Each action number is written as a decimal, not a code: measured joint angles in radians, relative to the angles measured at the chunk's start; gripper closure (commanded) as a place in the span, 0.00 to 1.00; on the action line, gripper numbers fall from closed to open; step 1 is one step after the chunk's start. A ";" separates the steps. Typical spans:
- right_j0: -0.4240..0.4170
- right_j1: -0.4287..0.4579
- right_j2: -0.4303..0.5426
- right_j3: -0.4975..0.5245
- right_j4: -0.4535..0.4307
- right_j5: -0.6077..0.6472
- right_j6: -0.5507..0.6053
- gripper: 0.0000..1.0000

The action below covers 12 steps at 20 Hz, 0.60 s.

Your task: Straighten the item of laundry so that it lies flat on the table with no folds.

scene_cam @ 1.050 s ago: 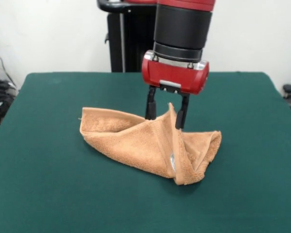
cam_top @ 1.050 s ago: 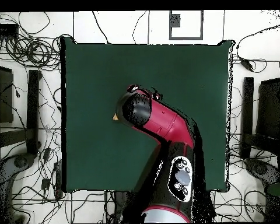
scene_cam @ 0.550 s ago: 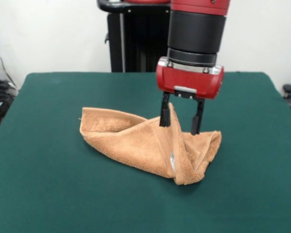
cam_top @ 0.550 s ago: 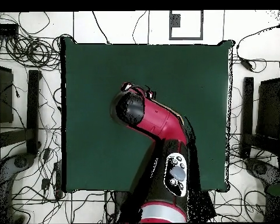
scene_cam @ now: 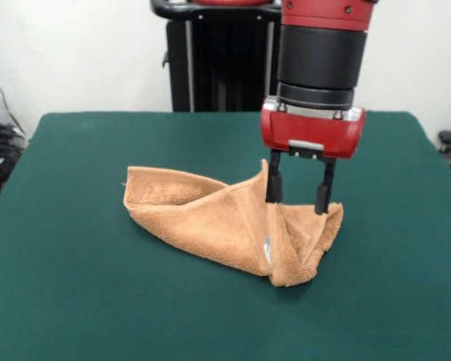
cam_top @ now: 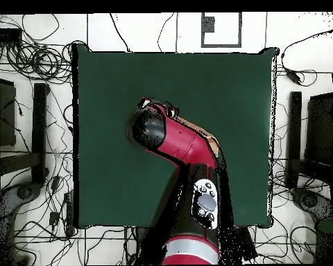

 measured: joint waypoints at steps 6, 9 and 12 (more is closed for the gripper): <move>0.073 0.010 -0.066 0.000 0.012 0.001 0.000 0.00; 0.117 0.025 -0.113 0.000 0.023 0.014 0.003 0.00; 0.145 0.032 -0.144 0.000 0.031 0.031 0.013 0.00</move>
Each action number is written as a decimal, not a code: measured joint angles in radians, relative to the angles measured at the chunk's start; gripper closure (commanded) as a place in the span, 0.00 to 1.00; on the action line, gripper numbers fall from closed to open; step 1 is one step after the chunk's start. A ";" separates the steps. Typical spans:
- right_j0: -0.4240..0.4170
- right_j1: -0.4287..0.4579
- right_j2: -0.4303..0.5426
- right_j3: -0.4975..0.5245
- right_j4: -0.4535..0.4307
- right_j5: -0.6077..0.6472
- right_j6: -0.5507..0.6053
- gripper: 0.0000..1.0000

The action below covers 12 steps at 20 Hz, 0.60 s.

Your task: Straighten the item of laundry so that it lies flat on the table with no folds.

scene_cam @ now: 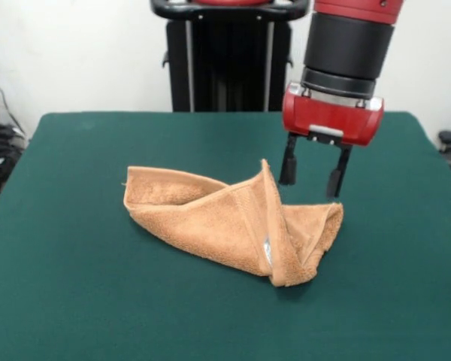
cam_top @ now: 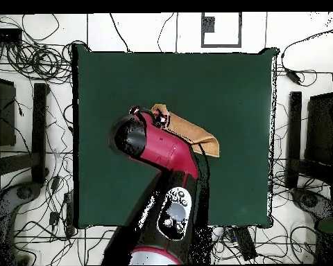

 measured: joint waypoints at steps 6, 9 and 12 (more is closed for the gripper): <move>0.042 0.027 -0.071 0.000 0.002 0.044 0.048 0.00; 0.049 0.046 -0.113 0.000 0.001 0.063 0.075 0.00; 0.049 0.061 -0.137 0.000 0.001 0.066 0.084 0.00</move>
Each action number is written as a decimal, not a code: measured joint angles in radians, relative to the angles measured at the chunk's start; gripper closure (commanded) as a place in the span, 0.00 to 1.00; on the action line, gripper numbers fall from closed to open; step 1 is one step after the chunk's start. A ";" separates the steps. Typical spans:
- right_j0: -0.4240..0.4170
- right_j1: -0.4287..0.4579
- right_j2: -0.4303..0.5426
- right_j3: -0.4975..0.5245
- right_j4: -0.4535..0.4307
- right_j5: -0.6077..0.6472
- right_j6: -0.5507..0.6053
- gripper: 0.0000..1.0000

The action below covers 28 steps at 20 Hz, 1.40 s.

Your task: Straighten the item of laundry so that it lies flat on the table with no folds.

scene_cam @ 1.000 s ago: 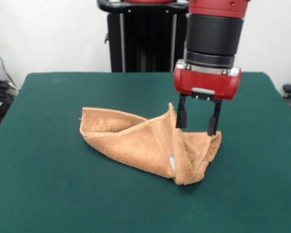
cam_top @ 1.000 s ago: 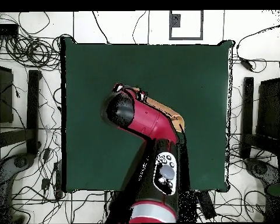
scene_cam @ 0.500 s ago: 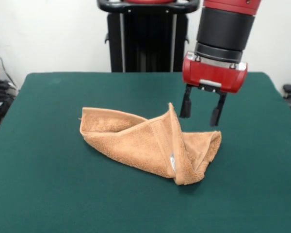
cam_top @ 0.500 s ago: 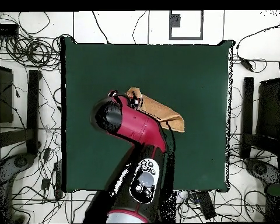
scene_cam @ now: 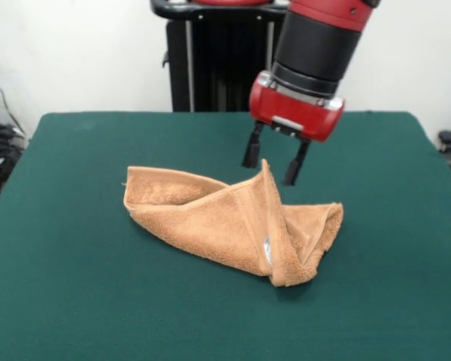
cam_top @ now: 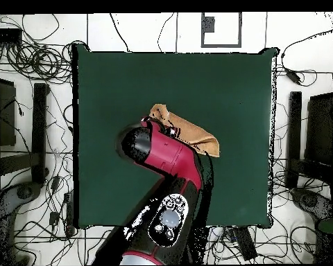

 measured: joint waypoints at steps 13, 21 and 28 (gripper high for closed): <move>-0.017 0.019 -0.018 0.004 -0.008 0.000 0.000 0.00; -0.053 0.000 0.012 0.017 -0.009 -0.012 0.000 0.00; -0.184 -0.069 0.166 0.092 -0.010 -0.149 0.000 0.00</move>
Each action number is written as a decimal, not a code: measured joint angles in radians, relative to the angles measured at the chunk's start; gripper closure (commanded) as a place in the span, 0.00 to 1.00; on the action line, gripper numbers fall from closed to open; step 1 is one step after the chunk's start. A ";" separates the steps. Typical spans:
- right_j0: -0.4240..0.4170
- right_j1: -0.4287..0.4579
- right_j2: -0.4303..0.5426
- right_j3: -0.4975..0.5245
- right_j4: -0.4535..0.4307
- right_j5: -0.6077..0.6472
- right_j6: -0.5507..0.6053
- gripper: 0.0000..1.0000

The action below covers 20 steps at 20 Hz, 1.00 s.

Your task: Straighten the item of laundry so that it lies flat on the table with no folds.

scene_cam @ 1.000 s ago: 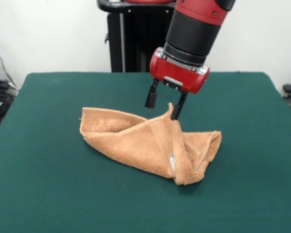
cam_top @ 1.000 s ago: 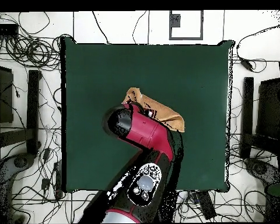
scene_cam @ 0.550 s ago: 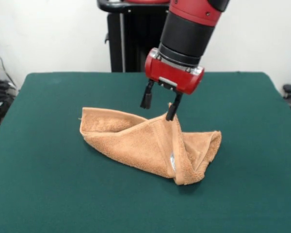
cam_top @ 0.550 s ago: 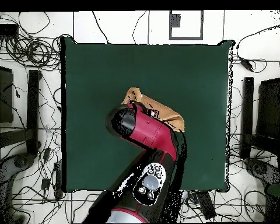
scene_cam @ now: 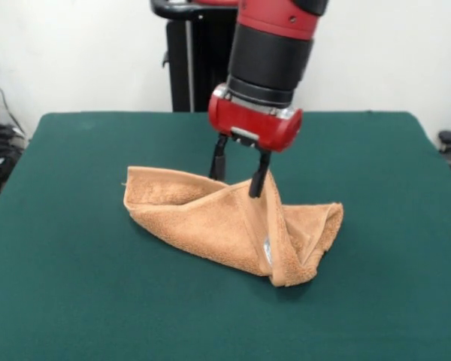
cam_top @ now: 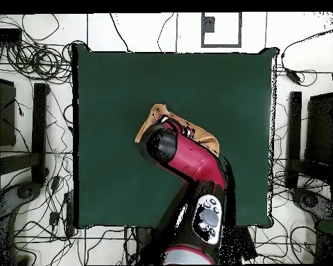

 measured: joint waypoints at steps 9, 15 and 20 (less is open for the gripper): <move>-0.130 -0.042 0.171 0.075 0.001 -0.163 0.000 0.00; -0.093 -0.044 0.177 0.080 0.001 -0.168 0.000 0.00; -0.012 -0.044 0.164 0.080 0.009 -0.168 0.000 0.00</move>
